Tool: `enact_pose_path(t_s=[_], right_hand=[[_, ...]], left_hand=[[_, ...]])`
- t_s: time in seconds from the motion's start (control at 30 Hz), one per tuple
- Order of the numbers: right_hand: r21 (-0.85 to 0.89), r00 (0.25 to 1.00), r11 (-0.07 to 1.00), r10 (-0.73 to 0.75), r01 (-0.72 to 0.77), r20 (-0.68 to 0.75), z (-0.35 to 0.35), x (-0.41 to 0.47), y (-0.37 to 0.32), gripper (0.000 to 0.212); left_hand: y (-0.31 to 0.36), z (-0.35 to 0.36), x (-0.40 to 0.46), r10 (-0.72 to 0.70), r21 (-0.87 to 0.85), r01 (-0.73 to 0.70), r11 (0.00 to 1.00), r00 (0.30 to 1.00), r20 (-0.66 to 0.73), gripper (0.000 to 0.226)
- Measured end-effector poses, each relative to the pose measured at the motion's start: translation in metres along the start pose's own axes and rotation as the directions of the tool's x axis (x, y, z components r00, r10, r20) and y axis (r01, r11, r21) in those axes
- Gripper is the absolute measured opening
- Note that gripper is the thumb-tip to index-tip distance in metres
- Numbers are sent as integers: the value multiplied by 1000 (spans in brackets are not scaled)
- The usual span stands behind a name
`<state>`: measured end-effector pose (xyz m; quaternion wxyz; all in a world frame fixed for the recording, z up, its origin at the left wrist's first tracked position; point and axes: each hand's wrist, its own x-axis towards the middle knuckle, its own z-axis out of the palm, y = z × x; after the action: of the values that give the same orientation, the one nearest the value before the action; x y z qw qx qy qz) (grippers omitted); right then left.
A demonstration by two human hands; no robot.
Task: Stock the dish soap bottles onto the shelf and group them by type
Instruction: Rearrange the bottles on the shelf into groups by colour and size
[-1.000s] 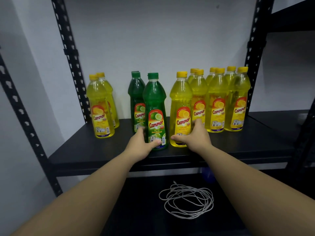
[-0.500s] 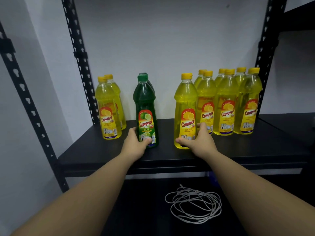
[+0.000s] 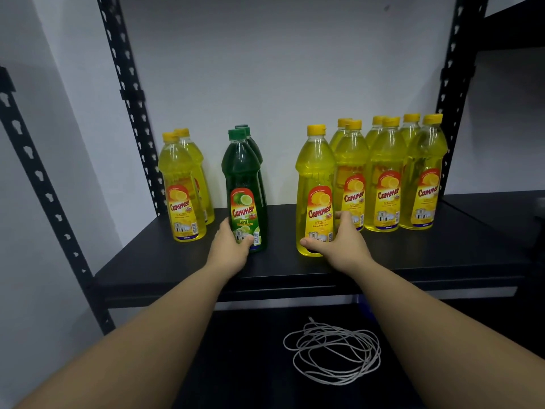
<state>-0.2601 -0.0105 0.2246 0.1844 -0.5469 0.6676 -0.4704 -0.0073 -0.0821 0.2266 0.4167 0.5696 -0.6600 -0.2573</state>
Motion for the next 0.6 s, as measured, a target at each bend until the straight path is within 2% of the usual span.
enact_pose_path(t_s=[0.13, 0.2, 0.27, 0.33, 0.43, 0.53, 0.6], right_hand=[[-25, 1000, 1000, 10, -9, 10, -1, -1, -1, 97], [-39, 1000, 999, 7, -6, 22, -1, -2, -2, 82], [-28, 999, 1000, 4, -3, 48, -3, -4, -5, 77], [-14, 996, 1000, -2, 3, 89, -5, -8, -8, 83], [4, 987, 1000, -31, 31, 159, -3, -18, -15, 83], [27, 973, 997, -73, 69, 219, 4, -26, -21, 70], [60, 960, 993, -111, 99, 258, 8, -28, -24, 74]], left_hand=[[-2, 0, -1, -29, -12, 28, 1000, 999, -29, 82], [0, -1, -7, -41, -31, 38, 999, 993, -107, 93], [5, -4, -20, -12, -44, 3, 999, 976, -217, 86], [10, -5, -32, 106, -21, -116, 993, 955, -277, 64], [22, -4, -44, 236, -41, -244, 969, 960, -153, 44], [40, -3, -48, 253, -128, -245, 961, 966, 52, 61], [49, -3, -49, 231, -166, -206, 964, 961, 153, 72]])
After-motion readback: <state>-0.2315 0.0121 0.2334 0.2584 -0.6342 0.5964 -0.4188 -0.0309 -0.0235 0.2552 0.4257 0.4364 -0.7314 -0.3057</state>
